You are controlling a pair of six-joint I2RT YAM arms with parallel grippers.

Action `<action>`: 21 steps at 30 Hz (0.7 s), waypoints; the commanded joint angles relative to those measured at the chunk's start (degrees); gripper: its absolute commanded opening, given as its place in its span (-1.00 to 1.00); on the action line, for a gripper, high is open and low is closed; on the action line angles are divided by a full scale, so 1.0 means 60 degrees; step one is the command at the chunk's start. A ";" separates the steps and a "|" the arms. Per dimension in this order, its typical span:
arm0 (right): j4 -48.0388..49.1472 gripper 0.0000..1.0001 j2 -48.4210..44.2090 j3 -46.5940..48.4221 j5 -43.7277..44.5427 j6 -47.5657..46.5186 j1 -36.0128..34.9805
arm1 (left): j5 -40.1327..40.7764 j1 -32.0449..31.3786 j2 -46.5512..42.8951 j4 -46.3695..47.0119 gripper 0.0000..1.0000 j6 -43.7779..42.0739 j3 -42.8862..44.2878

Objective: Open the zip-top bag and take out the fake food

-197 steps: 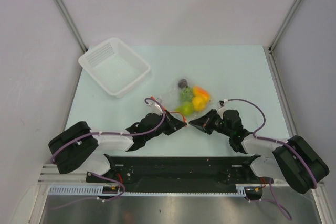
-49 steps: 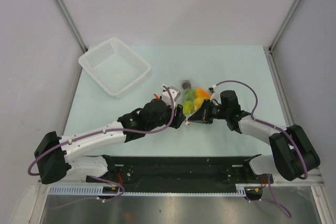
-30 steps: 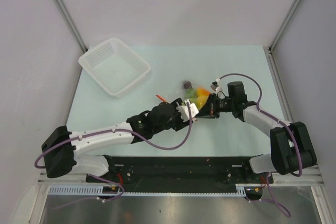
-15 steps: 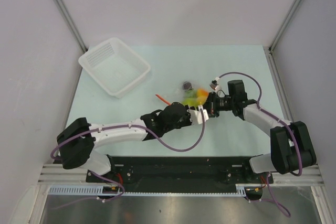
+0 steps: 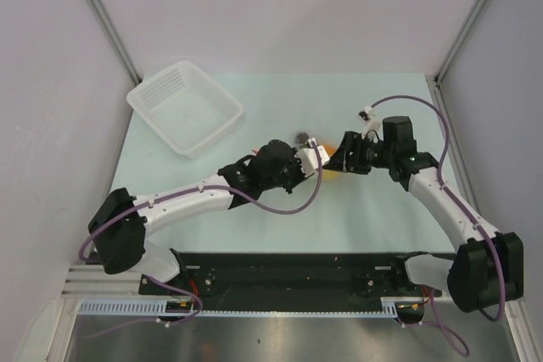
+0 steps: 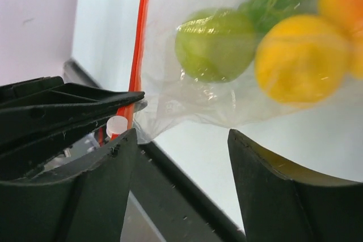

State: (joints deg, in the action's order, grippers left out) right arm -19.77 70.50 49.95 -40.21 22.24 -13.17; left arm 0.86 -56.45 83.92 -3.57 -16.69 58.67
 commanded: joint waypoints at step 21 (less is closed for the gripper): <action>0.6035 0.31 -0.3211 -0.3038 -0.0905 -0.4042 -0.0308 | -0.4245 0.1410 -0.0012 -0.2202 -1.00 0.1785 0.2349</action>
State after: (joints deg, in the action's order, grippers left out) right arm 8.97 49.74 31.18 -44.69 2.74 -12.43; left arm -19.75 -48.45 84.01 -16.62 -6.00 69.25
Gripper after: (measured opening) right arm 0.660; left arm 0.008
